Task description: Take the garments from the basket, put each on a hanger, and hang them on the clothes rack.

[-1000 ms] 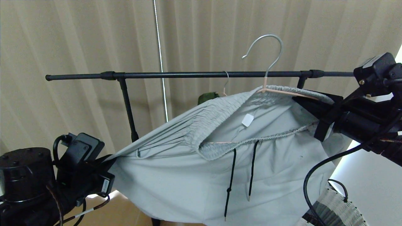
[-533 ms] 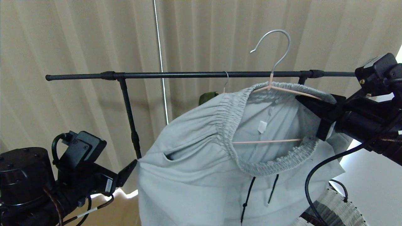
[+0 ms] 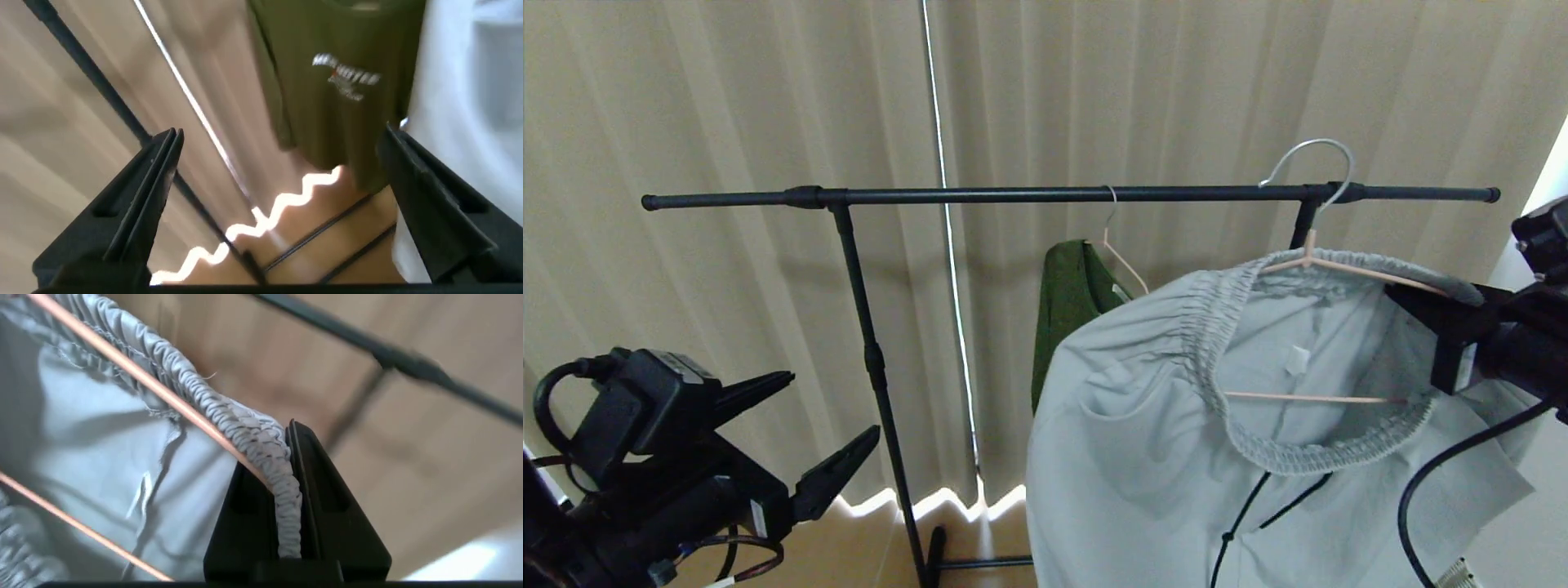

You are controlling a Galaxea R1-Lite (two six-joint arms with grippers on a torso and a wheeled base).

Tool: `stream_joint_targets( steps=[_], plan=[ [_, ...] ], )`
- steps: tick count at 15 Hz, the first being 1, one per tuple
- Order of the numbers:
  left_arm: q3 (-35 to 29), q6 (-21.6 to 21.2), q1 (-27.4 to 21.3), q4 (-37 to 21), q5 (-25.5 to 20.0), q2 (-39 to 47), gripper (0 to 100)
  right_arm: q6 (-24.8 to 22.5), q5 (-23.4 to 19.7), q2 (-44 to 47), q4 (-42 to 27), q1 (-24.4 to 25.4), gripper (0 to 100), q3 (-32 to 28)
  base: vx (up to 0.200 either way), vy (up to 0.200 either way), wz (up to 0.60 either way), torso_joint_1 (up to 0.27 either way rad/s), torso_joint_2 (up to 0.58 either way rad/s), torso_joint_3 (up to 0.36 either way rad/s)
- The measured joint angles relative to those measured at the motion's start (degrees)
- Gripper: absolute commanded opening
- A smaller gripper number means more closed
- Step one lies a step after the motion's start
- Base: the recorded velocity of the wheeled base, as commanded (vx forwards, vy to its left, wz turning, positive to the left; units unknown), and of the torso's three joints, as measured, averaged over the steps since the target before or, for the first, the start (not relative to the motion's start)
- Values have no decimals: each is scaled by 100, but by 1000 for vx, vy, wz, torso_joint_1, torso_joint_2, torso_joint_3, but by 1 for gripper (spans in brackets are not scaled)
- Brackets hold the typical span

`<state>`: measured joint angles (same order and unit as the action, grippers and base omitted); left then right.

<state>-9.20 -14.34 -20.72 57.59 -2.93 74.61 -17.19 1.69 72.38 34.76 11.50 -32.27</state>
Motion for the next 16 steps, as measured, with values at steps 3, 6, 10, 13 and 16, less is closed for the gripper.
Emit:
stream_joint_targets(
  steps=[3,6,10,13,16],
  plan=[
    [340,137,85,2,2,-252,100,-5,5,-722,-1220,-850,0,135,0,0,0,0,0,0],
    [474,106,105,7,-5,-333,100,-21,11,-1477,-2461,-1585,0,123,0,0,0,0,0,0],
    [455,112,105,16,-7,-636,100,-123,84,-2153,-3277,-2648,0,60,0,0,0,0,0,0],
    [447,88,110,16,-7,-842,100,-402,492,-2326,-3326,-3120,0,49,0,0,0,20,1,2],
    [507,60,111,5,-7,-885,100,-407,788,-2359,-3299,-3198,0,49,0,0,0,0,0,0]
  ],
)
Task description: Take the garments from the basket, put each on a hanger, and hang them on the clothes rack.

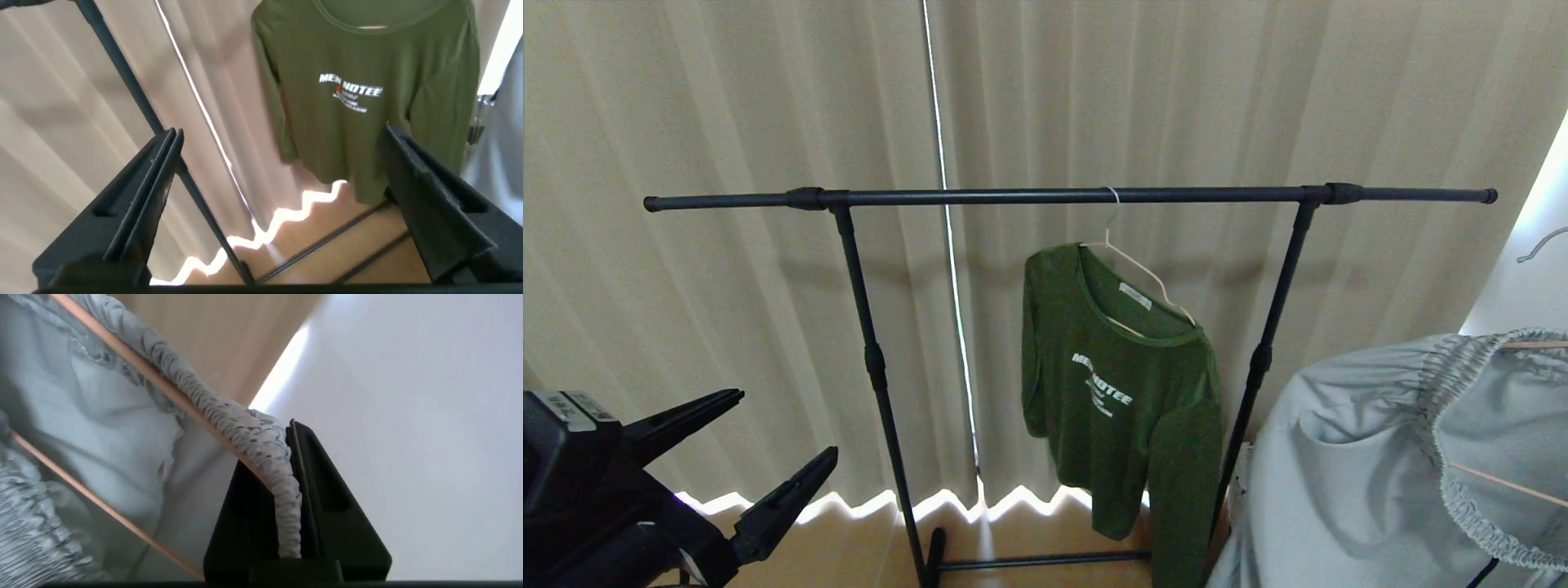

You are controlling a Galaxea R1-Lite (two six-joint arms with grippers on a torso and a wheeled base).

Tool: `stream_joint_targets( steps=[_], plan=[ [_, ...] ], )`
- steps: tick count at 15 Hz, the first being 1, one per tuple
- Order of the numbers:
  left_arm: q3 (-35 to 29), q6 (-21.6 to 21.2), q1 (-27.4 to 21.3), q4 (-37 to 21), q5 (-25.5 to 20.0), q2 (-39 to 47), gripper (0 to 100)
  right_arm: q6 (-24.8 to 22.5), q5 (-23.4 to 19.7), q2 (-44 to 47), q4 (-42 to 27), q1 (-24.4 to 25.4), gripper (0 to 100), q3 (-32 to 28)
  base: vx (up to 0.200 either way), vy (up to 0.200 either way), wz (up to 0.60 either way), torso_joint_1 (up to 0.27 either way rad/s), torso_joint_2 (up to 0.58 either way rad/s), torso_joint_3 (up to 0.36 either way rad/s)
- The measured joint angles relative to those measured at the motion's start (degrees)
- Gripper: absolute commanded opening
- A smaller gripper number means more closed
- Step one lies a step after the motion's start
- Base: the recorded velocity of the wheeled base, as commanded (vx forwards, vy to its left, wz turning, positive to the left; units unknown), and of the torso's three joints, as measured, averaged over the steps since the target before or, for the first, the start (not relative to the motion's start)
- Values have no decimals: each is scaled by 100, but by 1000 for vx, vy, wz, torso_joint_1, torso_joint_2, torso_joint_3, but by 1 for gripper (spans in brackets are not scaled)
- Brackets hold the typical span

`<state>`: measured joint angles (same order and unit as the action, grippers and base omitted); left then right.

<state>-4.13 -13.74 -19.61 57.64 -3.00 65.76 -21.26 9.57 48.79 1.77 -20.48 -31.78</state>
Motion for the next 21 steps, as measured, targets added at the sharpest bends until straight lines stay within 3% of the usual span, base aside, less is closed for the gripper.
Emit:
stream_joint_targets(
  steps=[5,8,13,21],
  plan=[
    [48,22,51,4,0,-21,100,85,118,272,461,-7,0,9,0,0,0,0,0,0],
    [-33,66,82,-5,2,-2,100,460,90,625,929,-11,0,12,0,0,0,0,0,0],
    [-107,83,276,-9,2,50,100,668,74,898,1052,34,0,41,200,0,0,6,0,2],
    [-99,88,352,0,0,196,100,766,79,906,1035,684,0,124,200,0,0,6,2,3]
  ],
)
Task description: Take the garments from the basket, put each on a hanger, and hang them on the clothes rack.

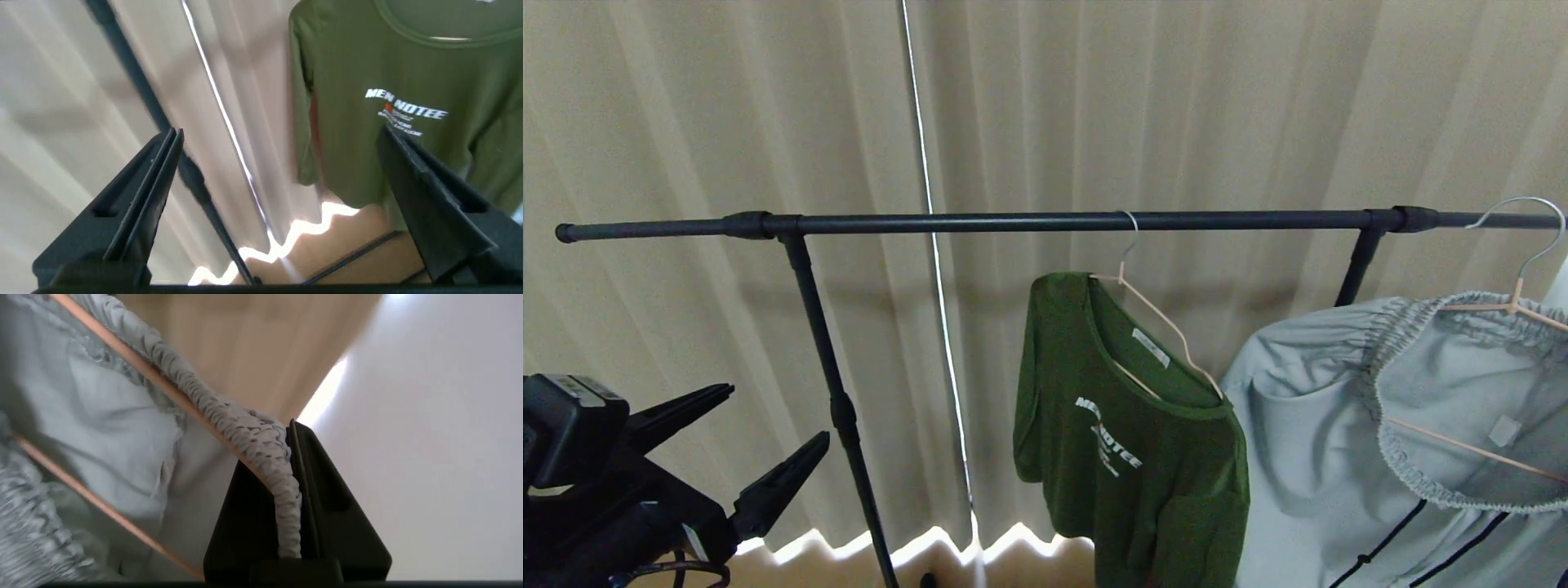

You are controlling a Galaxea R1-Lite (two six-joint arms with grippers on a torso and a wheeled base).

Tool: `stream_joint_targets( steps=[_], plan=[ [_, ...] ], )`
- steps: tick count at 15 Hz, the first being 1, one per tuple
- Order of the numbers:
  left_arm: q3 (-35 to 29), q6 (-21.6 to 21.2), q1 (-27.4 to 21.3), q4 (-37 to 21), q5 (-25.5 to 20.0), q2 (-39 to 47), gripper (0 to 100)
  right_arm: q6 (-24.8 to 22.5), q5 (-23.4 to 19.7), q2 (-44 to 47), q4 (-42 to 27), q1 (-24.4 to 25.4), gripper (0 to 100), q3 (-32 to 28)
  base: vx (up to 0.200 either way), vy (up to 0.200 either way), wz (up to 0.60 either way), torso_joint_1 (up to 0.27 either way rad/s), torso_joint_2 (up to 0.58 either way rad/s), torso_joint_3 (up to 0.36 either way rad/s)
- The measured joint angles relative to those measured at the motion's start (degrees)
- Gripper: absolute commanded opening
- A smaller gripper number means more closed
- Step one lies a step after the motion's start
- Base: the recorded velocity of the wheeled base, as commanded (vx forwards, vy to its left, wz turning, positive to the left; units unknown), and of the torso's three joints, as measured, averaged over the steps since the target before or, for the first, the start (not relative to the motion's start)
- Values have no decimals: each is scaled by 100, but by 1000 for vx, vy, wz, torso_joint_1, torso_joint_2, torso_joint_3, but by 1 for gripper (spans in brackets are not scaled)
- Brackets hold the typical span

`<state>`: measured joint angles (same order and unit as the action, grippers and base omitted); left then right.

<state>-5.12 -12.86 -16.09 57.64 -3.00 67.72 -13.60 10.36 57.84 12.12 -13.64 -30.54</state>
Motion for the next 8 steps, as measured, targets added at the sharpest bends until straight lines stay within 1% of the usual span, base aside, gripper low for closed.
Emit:
stream_joint_targets(
  steps=[3,8],
  plan=[
    [22,-38,138,4,-6,33,100,1,6,-7,0,33,0,11,0,0,0,0,0,0],
    [44,-44,160,0,-9,39,100,28,-2,-32,-41,108,0,15,0,0,0,0,0,0]
  ],
)
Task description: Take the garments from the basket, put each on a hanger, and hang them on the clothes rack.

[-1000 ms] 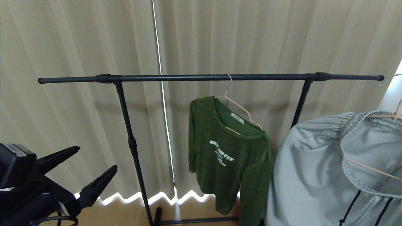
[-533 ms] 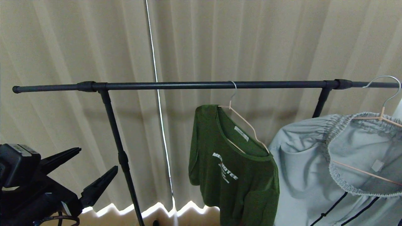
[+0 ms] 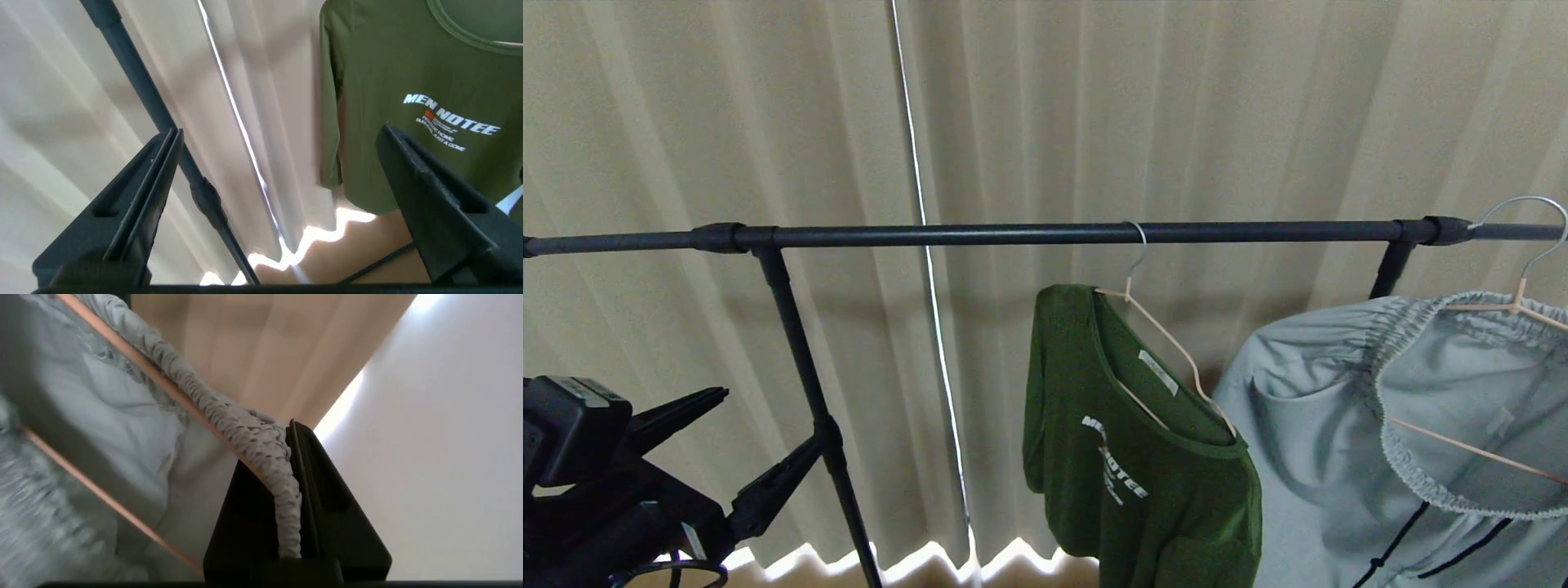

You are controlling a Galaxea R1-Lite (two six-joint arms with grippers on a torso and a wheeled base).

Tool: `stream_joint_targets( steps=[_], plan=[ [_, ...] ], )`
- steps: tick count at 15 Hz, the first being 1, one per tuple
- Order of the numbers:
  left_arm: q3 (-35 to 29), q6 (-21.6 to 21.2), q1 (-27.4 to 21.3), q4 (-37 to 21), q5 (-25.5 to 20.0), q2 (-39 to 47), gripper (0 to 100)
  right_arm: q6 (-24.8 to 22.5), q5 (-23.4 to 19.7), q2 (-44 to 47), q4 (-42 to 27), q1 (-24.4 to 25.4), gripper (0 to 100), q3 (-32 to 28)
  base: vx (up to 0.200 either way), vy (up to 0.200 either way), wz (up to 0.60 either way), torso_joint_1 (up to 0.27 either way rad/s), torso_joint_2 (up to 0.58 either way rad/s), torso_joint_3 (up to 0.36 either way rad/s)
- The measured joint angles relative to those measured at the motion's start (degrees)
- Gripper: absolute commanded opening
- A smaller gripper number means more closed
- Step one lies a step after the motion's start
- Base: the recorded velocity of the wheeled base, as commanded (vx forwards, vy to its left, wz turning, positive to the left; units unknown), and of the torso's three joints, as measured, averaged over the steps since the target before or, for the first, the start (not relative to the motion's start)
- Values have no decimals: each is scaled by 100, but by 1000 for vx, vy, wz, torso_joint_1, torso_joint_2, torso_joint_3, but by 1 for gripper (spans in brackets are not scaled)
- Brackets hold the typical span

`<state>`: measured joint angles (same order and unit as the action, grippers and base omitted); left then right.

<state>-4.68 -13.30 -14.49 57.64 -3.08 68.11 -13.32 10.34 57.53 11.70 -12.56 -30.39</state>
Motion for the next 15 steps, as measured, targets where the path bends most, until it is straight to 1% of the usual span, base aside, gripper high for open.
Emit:
stream_joint_targets(
  steps=[2,4,5,7,9,10,11,13,15],
  plan=[
    [0,-9,0,-2,0,-4,100,211,4,71,20,234,0,-12,0,0,0,0,0,0],
    [9,-16,0,0,-2,-20,100,514,33,256,45,691,0,-108,0,0,0,0,0,0],
    [11,-13,0,0,0,-28,100,616,46,396,48,897,0,-201,0,0,0,0,0,0],
    [11,-29,0,0,0,-35,100,717,59,772,59,1133,0,-458,0,0,0,0,0,0],
    [17,-33,0,-2,0,-37,100,794,77,1196,143,1218,0,-684,0,0,0,0,0,0],
    [20,-30,0,0,0,-41,100,840,149,1474,335,1235,0,-781,0,0,0,0,0,0],
    [22,-30,0,0,0,-45,100,862,255,1688,547,1246,0,-834,0,0,0,0,0,0],
    [22,-33,0,0,0,-55,100,887,638,2237,1128,1256,0,-896,0,0,0,0,0,0],
    [22,-33,0,0,0,-61,100,890,879,2580,1281,1304,0,-907,0,0,0,0,0,0]
  ],
)
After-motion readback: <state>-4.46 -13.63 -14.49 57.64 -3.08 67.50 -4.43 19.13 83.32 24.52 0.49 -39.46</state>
